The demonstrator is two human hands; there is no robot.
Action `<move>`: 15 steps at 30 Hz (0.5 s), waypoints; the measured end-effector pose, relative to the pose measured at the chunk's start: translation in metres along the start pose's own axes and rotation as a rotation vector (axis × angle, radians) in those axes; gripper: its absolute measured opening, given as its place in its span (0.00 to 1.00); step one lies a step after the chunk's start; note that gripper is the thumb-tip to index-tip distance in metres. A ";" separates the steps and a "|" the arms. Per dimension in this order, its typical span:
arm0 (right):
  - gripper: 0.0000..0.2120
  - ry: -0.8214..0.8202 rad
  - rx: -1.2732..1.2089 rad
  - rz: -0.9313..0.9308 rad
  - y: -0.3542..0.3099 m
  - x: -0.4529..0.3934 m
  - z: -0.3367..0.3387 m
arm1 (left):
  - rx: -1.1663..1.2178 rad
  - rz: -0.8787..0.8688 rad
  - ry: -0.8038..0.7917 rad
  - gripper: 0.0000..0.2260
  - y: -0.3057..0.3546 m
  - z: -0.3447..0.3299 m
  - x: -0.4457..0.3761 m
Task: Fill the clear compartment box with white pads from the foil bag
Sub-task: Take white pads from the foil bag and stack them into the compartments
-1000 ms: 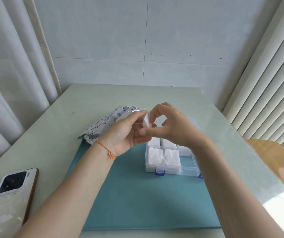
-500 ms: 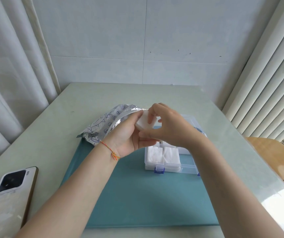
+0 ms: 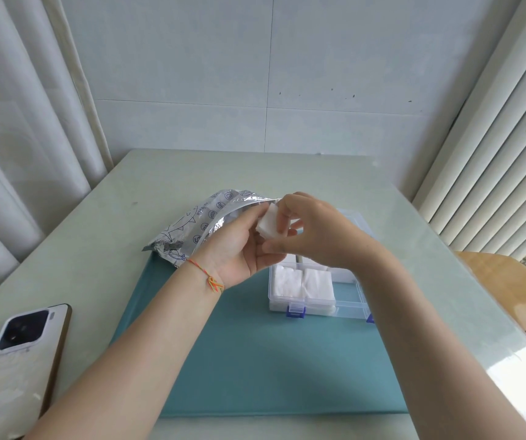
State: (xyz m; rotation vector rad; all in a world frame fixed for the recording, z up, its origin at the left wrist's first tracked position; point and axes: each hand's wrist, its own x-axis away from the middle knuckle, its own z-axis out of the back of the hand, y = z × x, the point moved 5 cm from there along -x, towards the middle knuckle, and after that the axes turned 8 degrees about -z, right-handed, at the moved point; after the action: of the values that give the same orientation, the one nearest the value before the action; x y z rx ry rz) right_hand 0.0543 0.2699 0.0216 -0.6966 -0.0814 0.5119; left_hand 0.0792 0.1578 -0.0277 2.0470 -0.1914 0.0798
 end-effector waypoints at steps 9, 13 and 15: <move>0.16 -0.009 0.050 -0.043 0.004 -0.001 0.000 | 0.033 -0.041 -0.052 0.12 0.003 -0.003 -0.001; 0.22 0.015 0.055 -0.061 0.001 0.002 0.001 | 0.020 -0.034 -0.095 0.09 0.001 -0.004 0.000; 0.21 0.035 0.040 -0.061 0.000 0.003 0.002 | 0.005 -0.031 -0.109 0.09 -0.001 -0.005 0.000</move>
State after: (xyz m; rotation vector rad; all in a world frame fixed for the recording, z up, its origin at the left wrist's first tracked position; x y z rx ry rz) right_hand 0.0567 0.2729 0.0227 -0.6613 -0.0595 0.4422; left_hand 0.0790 0.1621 -0.0261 2.0599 -0.2271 -0.0507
